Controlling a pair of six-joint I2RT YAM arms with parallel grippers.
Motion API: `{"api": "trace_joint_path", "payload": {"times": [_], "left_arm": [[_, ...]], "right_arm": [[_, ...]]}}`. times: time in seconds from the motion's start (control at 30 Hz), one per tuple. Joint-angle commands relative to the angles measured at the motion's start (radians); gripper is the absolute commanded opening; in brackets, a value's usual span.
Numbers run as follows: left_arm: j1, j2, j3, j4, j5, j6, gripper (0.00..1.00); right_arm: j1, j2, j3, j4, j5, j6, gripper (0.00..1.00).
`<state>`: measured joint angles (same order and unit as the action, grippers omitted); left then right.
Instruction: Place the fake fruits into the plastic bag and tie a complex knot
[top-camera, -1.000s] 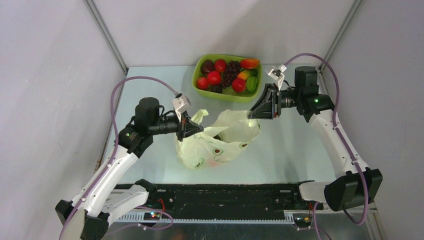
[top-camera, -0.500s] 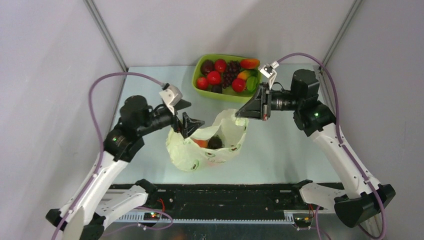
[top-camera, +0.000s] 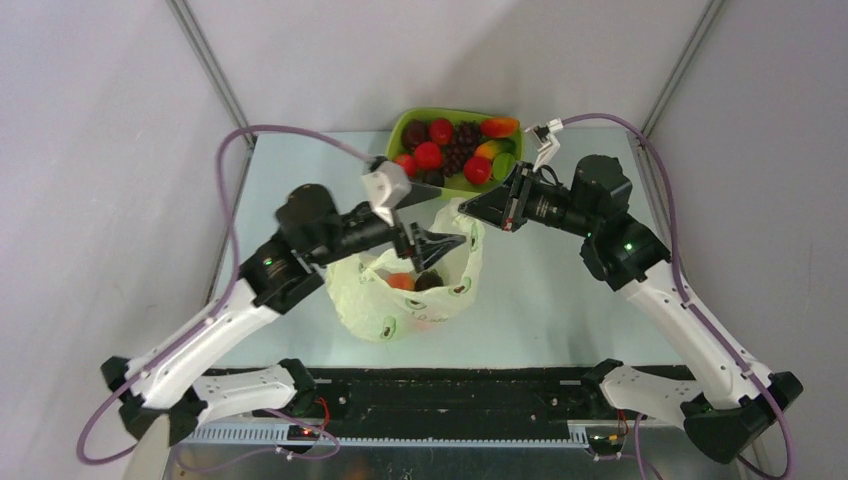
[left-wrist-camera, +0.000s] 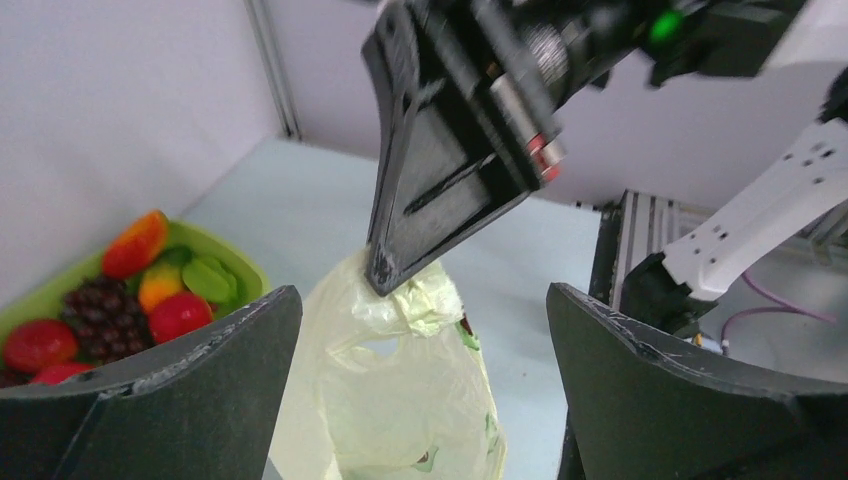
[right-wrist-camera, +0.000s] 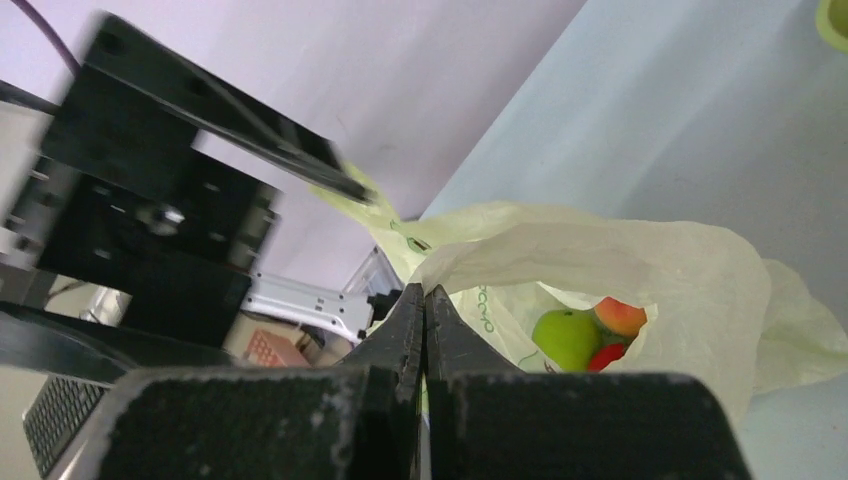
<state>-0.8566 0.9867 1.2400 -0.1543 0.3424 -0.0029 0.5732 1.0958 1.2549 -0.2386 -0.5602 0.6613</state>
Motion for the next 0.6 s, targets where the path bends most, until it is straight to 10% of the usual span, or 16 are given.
{"api": "trace_joint_path", "payload": {"times": [0.0, 0.57], "left_arm": [[-0.035, 0.062, -0.003, 0.088, -0.093, -0.023, 0.99], [-0.074, 0.184, -0.033, 0.137, -0.152, -0.074, 0.99]], "right_arm": [[0.016, -0.047, -0.009, 0.066, 0.119, 0.056, 0.0], [0.047, -0.065, -0.011, 0.038, 0.252, 0.09, 0.0]]}}
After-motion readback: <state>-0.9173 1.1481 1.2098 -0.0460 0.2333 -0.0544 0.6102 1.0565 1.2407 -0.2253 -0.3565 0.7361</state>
